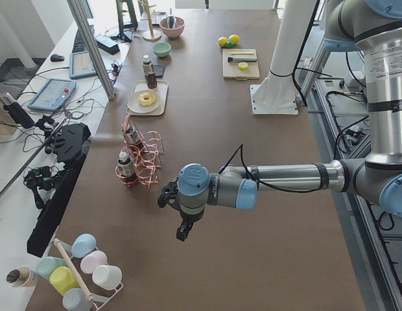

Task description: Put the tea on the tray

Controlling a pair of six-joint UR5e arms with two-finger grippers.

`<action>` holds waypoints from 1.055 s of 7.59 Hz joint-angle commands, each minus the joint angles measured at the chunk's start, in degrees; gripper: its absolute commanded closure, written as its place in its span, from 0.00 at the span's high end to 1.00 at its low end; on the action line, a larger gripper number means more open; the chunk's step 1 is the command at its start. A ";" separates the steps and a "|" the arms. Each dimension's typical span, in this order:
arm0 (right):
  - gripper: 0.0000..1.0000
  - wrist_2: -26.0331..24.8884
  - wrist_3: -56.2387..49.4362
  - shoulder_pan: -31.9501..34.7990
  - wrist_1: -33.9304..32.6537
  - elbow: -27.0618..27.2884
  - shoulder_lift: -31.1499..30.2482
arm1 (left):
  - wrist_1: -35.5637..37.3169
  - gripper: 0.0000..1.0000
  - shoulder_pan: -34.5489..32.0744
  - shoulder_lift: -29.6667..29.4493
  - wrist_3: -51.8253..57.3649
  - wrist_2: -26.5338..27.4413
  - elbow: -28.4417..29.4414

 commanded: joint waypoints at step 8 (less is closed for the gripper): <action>1.00 -0.72 -0.01 0.24 -0.03 -0.44 0.22 | 0.04 1.00 -0.17 3.34 -0.36 0.24 2.50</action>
